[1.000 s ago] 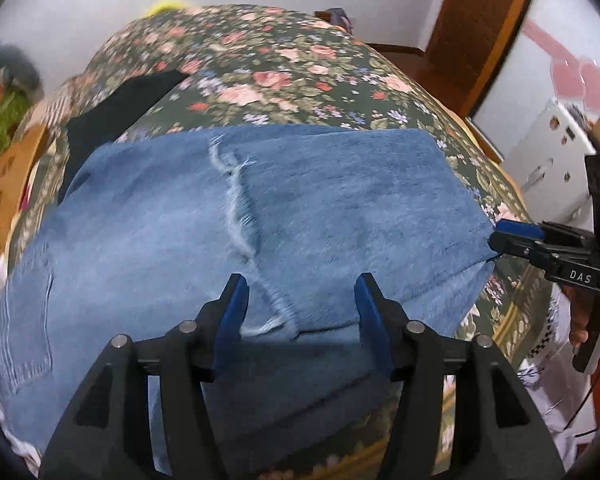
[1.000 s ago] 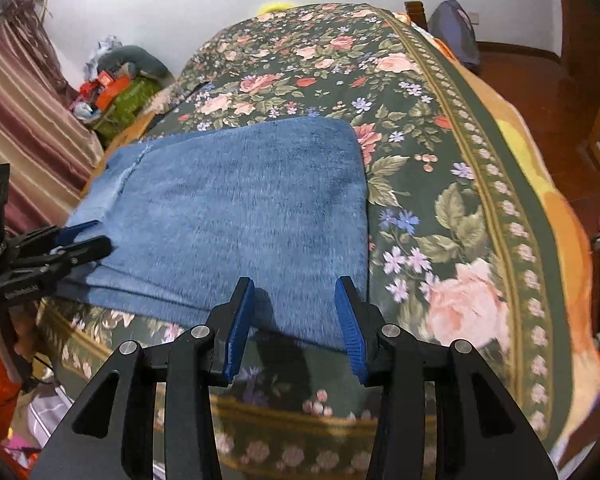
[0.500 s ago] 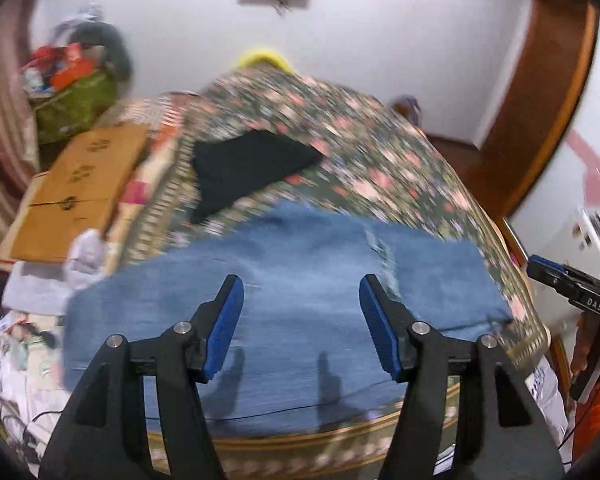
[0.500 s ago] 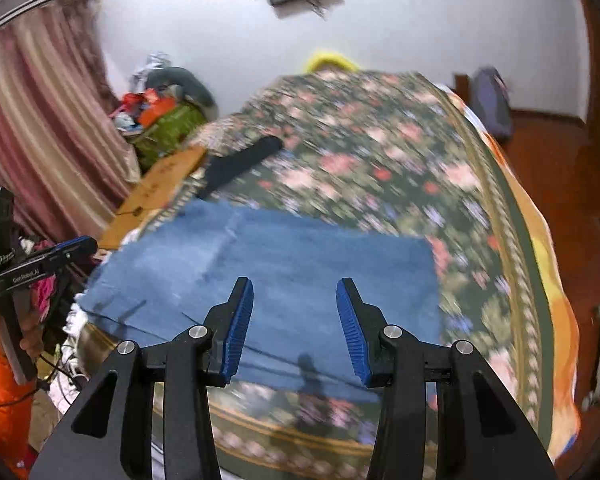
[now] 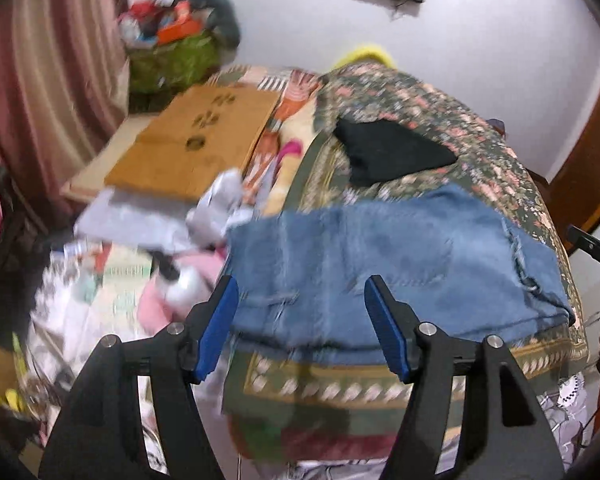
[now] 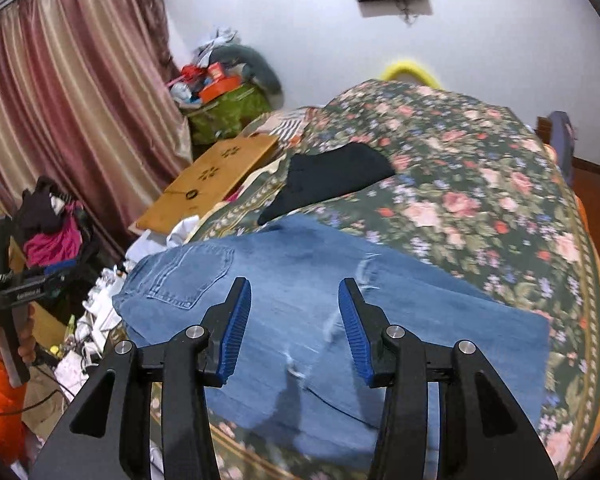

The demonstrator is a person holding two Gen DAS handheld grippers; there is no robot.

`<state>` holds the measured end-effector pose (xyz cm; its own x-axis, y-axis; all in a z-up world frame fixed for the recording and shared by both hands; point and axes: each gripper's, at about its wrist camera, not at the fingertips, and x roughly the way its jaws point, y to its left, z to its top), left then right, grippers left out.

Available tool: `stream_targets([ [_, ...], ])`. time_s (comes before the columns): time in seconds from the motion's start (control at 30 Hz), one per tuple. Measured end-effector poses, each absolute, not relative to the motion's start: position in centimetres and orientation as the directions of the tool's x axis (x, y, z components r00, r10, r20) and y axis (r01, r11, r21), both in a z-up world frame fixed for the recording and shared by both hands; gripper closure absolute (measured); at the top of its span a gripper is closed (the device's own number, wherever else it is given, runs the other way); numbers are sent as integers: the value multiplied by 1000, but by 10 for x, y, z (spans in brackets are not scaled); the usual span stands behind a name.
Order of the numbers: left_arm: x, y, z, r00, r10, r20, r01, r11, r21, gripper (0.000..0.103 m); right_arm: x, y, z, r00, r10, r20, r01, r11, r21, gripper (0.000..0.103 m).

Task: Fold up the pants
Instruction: 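Open the right tool and smooth the folded jeans with both tools, then grasp the blue jeans with the left tool and lift them off the bed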

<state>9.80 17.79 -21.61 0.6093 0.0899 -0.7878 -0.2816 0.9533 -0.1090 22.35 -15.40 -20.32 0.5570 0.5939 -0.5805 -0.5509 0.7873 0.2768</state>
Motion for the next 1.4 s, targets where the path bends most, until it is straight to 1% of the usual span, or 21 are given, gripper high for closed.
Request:
stream_targets([
  [0.1, 86, 191, -237, 581, 53, -812, -311, 936, -162, 37, 229, -135, -214, 528, 580, -621, -560, 787, 259, 61],
  [0.2, 82, 196, -261, 554, 5, -832, -328, 920, -213, 33, 233, -120, -226, 502, 556, -662, -566, 790, 235, 61],
  [0.3, 81, 192, -285, 522, -69, -850, -325, 906, -273, 33, 236, -108, -239, 473, 526, -706, -567, 796, 213, 61],
  [0.43, 84, 185, -311, 494, -172, -852, -316, 878, -361, 33, 237, -97, -258, 445, 470, -762, -575, 803, 160, 61],
  [0.47, 84, 184, -314, 496, -181, -849, -316, 873, -371, 31, 238, -95, -262, 436, 464, -771, -577, 802, 156, 61],
  [0.5, 85, 183, -315, 507, -179, -843, -314, 873, -374, 26, 239, -94, -266, 425, 462, -779, -578, 800, 159, 61],
  [0.53, 86, 182, -315, 517, -188, -835, -307, 870, -386, 21, 239, -94, -270, 419, 463, -781, -579, 799, 164, 60],
  [0.6, 88, 183, -315, 535, -223, -815, -303, 850, -432, 16, 237, -94, -270, 423, 472, -774, -585, 794, 165, 56],
  [0.63, 89, 185, -316, 544, -243, -803, -307, 833, -460, 12, 236, -93, -270, 424, 470, -774, -586, 794, 162, 56],
  [0.73, 94, 189, -322, 559, -282, -780, -313, 799, -514, 8, 236, -92, -271, 421, 476, -772, -592, 789, 163, 53],
  [0.8, 98, 191, -324, 572, -303, -763, -316, 777, -545, 1, 236, -92, -272, 421, 481, -769, -594, 787, 168, 53],
  [0.93, 106, 200, -325, 600, -312, -737, -341, 733, -588, 1, 238, -91, -273, 417, 490, -765, -596, 784, 177, 52],
  [1.07, 114, 217, -329, 626, -345, -699, -372, 656, -657, 1, 238, -91, -273, 416, 496, -762, -598, 781, 182, 52],
  [1.17, 126, 227, -336, 630, -359, -689, -395, 615, -682, 1, 239, -91, -273, 416, 499, -760, -597, 780, 185, 52],
  [1.2, 129, 229, -338, 631, -356, -689, -402, 610, -683, 5, 239, -92, -274, 416, 499, -760, -598, 780, 185, 52],
  [1.23, 134, 231, -339, 625, -342, -701, -413, 618, -669, 13, 239, -92, -274, 416, 501, -759, -597, 780, 187, 52],
  [1.27, 136, 231, -339, 617, -327, -716, -423, 629, -652, 19, 239, -92, -274, 416, 503, -758, -597, 780, 189, 52],
  [1.33, 143, 232, -339, 600, -289, -746, -444, 655, -611, 35, 240, -92, -273, 416, 505, -757, -597, 779, 192, 52],
  [1.37, 144, 231, -338, 595, -277, -755, -449, 664, -597, 38, 240, -92, -273, 416, 505, -756, -597, 779, 192, 52],
  [1.4, 145, 230, -336, 589, -266, -763, -448, 678, -582, 44, 240, -92, -274, 416, 505, -756, -597, 779, 192, 52],
])
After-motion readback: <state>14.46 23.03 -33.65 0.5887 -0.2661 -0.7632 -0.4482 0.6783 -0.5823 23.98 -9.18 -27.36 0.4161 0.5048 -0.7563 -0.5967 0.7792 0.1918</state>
